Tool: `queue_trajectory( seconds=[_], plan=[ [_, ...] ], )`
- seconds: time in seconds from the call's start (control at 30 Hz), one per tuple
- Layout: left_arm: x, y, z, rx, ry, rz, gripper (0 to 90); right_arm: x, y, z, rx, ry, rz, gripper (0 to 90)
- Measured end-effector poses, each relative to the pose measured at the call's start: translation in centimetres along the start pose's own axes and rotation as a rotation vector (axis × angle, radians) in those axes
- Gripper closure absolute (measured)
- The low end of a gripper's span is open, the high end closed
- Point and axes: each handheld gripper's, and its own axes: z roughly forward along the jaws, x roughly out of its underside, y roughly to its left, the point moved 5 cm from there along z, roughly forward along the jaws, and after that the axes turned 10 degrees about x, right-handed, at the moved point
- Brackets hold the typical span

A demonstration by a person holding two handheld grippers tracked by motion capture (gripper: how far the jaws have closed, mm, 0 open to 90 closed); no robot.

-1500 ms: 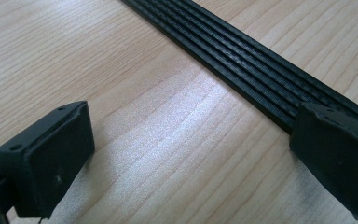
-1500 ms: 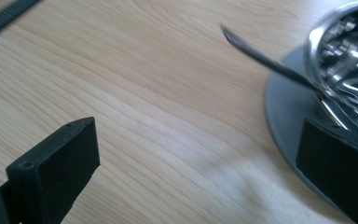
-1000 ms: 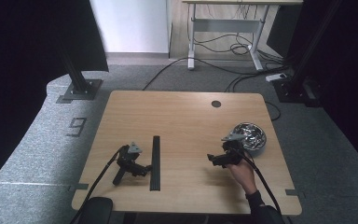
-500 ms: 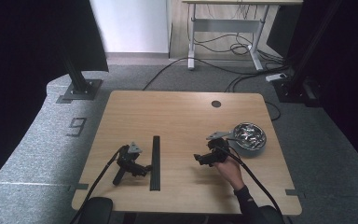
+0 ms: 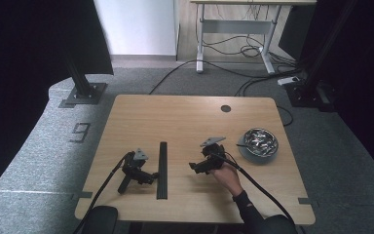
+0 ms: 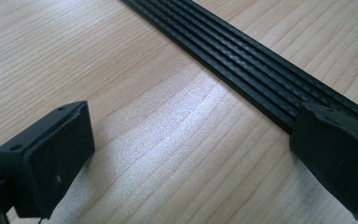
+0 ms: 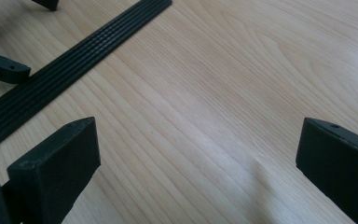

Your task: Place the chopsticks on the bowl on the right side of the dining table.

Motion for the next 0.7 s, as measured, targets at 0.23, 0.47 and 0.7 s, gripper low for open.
queue_trajectory(
  seconds=[0.23,0.47,0.7],
  plan=[
    [0.0,0.0,0.0,0.0,0.001,0.002,0.0,-0.7,1.3,1.1,-0.023,0.007,-0.02,0.0],
    [0.0,0.0,0.0,0.0,0.001,0.002,0.0,-1.3,2.4,2.0,-0.032,0.02,-0.033,0.0],
    [0.0,0.0,0.0,0.0,0.001,0.002,0.0,-1.7,3.7,2.9,-0.04,0.035,-0.058,0.0]
  ],
)
